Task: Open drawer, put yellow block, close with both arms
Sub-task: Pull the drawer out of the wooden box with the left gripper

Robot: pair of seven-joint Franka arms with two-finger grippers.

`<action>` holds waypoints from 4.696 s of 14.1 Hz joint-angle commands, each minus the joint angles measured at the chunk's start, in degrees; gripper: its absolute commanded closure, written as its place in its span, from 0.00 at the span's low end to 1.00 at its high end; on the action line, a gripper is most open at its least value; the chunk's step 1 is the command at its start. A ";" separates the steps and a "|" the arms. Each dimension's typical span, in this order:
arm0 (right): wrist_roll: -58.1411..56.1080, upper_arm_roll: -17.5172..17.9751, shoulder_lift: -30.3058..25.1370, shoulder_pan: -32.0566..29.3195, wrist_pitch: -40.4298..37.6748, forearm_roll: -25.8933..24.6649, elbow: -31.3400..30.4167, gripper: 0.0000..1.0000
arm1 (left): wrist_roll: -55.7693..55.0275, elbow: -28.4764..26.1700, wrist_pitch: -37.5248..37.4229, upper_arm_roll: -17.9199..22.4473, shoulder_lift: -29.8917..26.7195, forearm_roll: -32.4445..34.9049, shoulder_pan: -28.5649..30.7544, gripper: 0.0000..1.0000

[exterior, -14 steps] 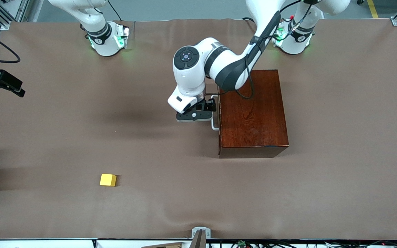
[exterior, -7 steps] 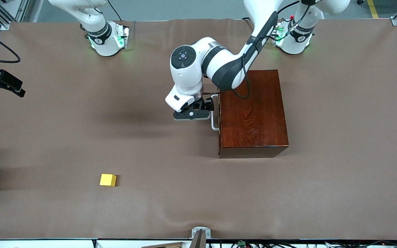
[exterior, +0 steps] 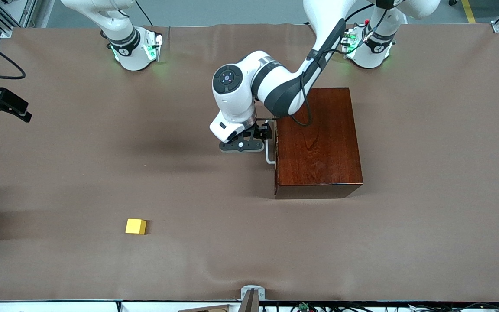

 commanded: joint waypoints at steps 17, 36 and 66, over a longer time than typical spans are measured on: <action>-0.61 0.04 0.37 -0.11 -0.56 0.40 1.03 0.00 | 0.24 1.65 -4.68 0.93 4.11 3.82 -2.25 0.00; -0.34 0.04 0.46 0.68 -1.62 0.31 0.50 0.00 | -12.95 1.73 9.81 -0.30 5.34 3.30 -2.87 0.00; -0.43 0.04 0.37 0.24 -1.53 0.31 0.77 0.00 | -21.03 1.82 29.16 -5.31 5.26 3.12 -3.66 0.00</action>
